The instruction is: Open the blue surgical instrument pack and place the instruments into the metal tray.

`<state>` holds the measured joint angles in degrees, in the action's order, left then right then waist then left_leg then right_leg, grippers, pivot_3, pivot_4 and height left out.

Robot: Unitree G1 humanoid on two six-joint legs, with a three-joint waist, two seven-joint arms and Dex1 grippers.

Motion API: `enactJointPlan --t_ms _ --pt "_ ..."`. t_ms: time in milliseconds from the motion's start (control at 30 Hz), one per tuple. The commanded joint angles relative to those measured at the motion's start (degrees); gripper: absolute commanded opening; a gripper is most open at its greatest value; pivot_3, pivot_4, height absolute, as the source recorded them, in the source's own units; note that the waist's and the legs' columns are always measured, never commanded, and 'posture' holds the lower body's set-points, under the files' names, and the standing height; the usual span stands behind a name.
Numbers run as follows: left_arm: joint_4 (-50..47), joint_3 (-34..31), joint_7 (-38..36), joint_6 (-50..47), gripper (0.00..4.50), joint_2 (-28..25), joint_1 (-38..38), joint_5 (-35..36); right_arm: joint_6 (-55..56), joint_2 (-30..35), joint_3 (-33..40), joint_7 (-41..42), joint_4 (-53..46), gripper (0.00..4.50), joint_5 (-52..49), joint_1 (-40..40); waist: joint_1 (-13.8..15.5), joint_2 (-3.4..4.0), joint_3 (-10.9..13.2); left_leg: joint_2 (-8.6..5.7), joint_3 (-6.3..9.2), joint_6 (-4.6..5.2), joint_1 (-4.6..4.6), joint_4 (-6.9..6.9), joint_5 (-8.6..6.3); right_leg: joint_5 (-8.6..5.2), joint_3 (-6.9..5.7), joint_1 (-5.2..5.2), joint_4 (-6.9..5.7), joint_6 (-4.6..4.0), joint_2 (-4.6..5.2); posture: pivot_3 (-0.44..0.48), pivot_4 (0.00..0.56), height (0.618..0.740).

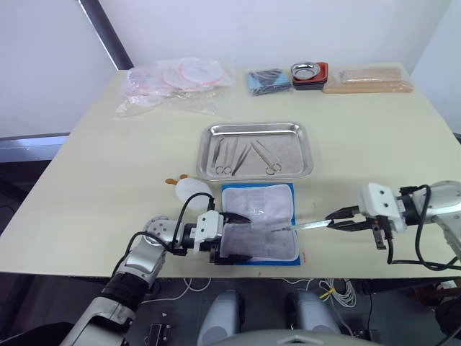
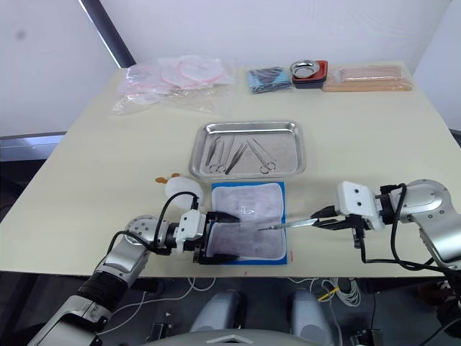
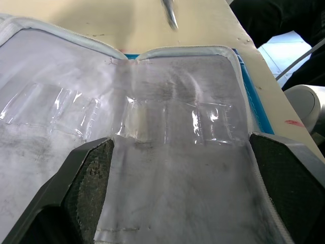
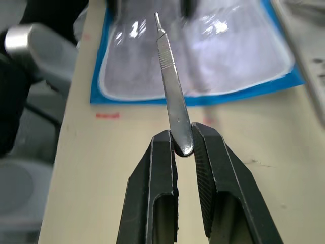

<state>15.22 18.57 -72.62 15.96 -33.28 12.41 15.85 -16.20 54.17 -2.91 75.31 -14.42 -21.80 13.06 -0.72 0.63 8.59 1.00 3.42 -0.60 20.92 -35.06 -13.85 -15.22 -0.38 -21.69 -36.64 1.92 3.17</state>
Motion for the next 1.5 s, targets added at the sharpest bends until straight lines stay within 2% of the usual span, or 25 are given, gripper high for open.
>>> enactJointPlan --t_ms 33,367,733,1100,1500 --pt "10.7 2.2 2.4 -2.9 4.50 -2.0 -2.5 -8.4 -5.3 -3.0 2.6 -3.9 -0.5 0.02 -4.5 2.3 0.0 0.01 0.0 0.02 0.01 0.00 0.00 0.00 0.00 0.00 0.00 0.00 0.01 0.00 0.00 0.000 0.150 0.740" --pt "10.0 2.0 2.9 -3.2 4.50 -2.1 -2.7 -8.2 -19.6 -16.4 1.1 -19.9 1.5 0.02 -6.7 11.0 0.1 0.11 0.1 0.03 0.03 0.01 0.12 0.00 0.00 0.00 -0.15 -0.04 0.03 0.00 0.02 0.000 0.150 0.740" --pt "8.3 1.5 3.7 -3.7 4.50 -2.5 -4.3 -8.1 -19.4 -28.5 -6.9 -36.0 14.7 0.02 7.8 23.6 -0.1 0.22 0.1 0.03 0.00 0.26 0.11 0.00 0.15 0.01 -0.21 -0.08 0.02 0.01 -0.12 0.000 0.150 0.740" --pt "7.7 1.0 3.9 -3.9 4.50 -2.7 -4.9 -8.2 -30.3 -37.8 -5.5 -50.6 30.1 0.02 14.3 34.2 -0.3 0.50 -0.1 0.01 -0.05 0.31 0.13 0.01 0.18 0.03 -0.17 -0.15 -0.07 -0.01 -0.32 0.000 0.150 0.740" --pt "8.3 1.1 3.8 -3.7 4.50 -2.3 -4.6 -8.3 -34.8 -42.2 -3.8 -55.6 34.6 0.02 15.2 36.9 -0.4 0.56 -0.1 0.00 -0.03 0.33 0.12 0.01 0.19 0.03 -0.12 -0.15 -0.11 -0.01 -0.42 0.000 0.150 0.740"
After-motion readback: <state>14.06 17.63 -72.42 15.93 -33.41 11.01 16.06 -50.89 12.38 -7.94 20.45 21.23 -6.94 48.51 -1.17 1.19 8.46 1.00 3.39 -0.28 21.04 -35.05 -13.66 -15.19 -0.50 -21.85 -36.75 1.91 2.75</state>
